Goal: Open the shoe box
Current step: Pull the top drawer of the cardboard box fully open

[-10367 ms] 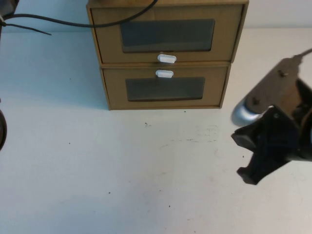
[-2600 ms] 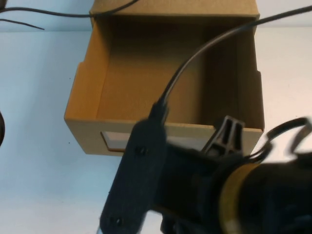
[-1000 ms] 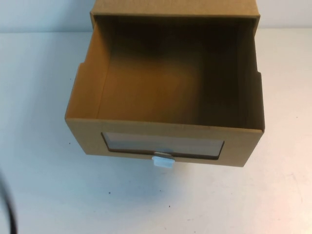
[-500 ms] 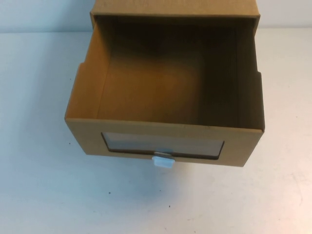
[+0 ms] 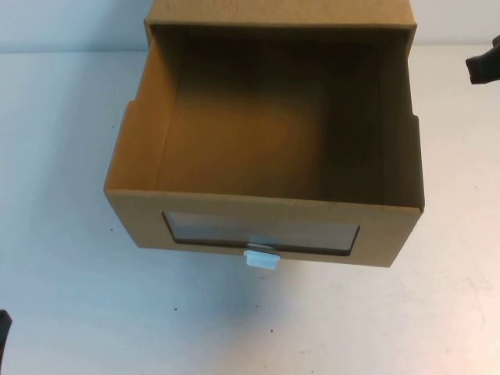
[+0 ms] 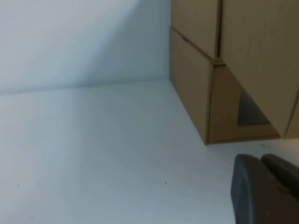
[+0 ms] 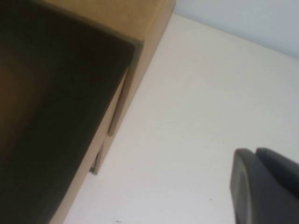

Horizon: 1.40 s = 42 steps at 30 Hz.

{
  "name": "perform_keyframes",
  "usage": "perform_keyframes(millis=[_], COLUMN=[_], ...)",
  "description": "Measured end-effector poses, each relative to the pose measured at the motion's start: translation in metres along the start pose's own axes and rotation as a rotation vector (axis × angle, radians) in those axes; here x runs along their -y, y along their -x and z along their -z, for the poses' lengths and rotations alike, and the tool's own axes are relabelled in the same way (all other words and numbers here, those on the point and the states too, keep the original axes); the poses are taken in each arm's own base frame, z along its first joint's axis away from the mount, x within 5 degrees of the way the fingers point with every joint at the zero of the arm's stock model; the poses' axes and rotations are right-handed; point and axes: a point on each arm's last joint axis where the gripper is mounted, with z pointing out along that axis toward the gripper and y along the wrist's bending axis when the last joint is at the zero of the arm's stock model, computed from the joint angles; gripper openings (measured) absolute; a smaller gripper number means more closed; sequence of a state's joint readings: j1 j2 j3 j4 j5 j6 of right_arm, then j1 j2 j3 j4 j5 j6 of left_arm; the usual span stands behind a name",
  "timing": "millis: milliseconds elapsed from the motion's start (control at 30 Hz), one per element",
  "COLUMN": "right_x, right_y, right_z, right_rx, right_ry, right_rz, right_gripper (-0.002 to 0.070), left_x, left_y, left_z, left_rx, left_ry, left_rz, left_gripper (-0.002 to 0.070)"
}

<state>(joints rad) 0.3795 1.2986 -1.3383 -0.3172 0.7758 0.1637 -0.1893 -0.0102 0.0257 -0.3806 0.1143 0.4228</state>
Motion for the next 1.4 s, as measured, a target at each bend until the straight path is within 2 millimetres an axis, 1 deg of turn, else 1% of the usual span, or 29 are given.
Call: perform_keyframes(millis=[267, 467, 567, 700, 967, 1033, 1100, 1200, 1233, 1267, 1400], right_x=[-0.003, -0.008, -0.011, -0.011, -0.009, -0.005, 0.002, 0.019, 0.024, 0.029, 0.044], right_y=[0.000, 0.000, -0.003, -0.004, -0.003, -0.004, -0.007, -0.023, -0.033, -0.045, -0.106], right_z=[-0.003, -0.002, -0.002, -0.002, -0.002, -0.006, -0.006, -0.002, 0.000, 0.003, 0.017], right_rx=[-0.001, -0.007, -0.043, -0.049, -0.033, -0.019, 0.038, 0.151, 0.192, 0.230, 0.321], right_ry=[0.030, 0.081, 0.112, 0.117, 0.089, 0.075, 0.057, 0.013, -0.004, -0.022, -0.115], right_rz=[-0.027, -0.081, -0.115, -0.121, -0.092, -0.092, -0.105, -0.129, -0.138, -0.149, -0.189], right_gripper=[-0.0013, -0.0014, -0.0013, -0.0013, -0.0013, -0.0013, -0.0013, -0.0013, -0.0014, -0.0013, -0.0013], left_x=[0.001, 0.001, 0.001, 0.001, 0.001, 0.001, 0.001, 0.001, 0.001, 0.001, 0.001], left_y=[-0.003, -0.003, -0.003, -0.003, -0.003, -0.003, -0.003, -0.003, -0.003, -0.003, -0.003], left_z=[0.000, 0.000, 0.000, 0.000, 0.000, 0.000, 0.000, 0.000, 0.000, 0.000, 0.000], left_rx=[-0.030, -0.032, -0.032, -0.032, -0.032, -0.032, -0.032, -0.032, -0.032, -0.032, -0.032], left_ry=[-0.014, -0.015, -0.015, -0.015, -0.015, -0.015, -0.015, -0.015, -0.015, -0.015, -0.015], left_rz=[0.007, 0.007, 0.007, 0.007, 0.007, 0.007, 0.007, 0.007, 0.007, 0.007, 0.007], left_gripper=[-0.0004, -0.0004, -0.0004, -0.0004, -0.0004, -0.0004, -0.0004, -0.0004, -0.0004, -0.0004, -0.0004])
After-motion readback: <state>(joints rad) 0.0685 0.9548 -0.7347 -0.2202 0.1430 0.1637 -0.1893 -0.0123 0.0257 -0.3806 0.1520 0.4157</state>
